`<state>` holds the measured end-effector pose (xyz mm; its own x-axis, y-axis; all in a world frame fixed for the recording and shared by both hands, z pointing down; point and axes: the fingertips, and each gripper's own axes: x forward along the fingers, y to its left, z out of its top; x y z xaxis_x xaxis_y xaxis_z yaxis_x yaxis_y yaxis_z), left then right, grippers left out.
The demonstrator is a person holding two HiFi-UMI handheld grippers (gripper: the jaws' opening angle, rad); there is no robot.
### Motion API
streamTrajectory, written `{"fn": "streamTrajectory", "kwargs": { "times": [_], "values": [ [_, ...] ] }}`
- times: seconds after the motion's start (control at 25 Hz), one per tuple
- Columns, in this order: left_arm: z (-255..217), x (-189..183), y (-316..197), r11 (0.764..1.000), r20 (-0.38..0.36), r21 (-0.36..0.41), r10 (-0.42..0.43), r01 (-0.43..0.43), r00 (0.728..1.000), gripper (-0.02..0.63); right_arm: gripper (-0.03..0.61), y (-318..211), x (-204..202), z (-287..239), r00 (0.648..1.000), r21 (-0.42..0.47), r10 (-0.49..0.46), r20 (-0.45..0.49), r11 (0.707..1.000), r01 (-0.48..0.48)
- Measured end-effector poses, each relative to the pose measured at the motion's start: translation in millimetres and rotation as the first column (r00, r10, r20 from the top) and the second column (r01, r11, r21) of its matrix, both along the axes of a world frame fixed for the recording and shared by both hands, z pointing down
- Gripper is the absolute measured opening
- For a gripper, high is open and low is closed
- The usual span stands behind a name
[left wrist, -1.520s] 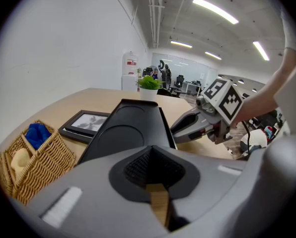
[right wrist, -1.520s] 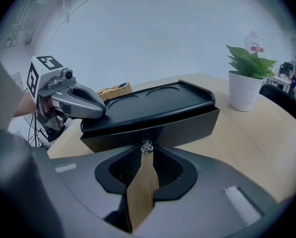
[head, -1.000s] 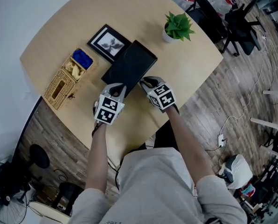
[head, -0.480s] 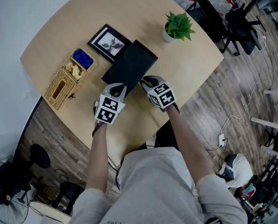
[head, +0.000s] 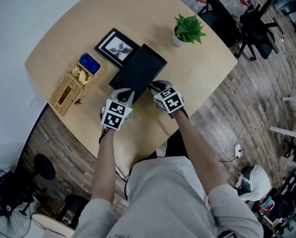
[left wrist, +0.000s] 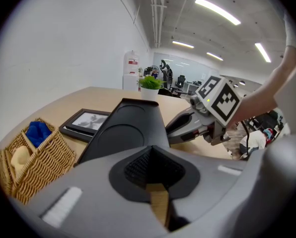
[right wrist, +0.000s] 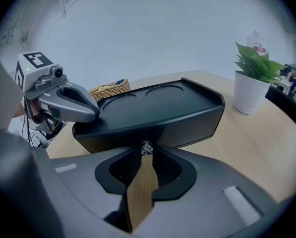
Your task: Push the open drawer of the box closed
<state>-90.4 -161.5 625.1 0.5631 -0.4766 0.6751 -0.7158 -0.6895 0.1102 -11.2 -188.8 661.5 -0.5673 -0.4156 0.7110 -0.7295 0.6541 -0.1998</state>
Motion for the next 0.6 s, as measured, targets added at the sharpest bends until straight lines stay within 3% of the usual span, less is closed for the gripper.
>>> {"fn": "streamTrajectory", "kwargs": {
  "times": [0.6],
  "values": [
    [-0.4,-0.2,2.7,0.997,-0.007,-0.050,-0.051,0.051,0.999,0.052,0.072,14.5,22.7,-27.3,0.998,0.060,0.065,0.018,0.996,-0.066]
  ]
}}
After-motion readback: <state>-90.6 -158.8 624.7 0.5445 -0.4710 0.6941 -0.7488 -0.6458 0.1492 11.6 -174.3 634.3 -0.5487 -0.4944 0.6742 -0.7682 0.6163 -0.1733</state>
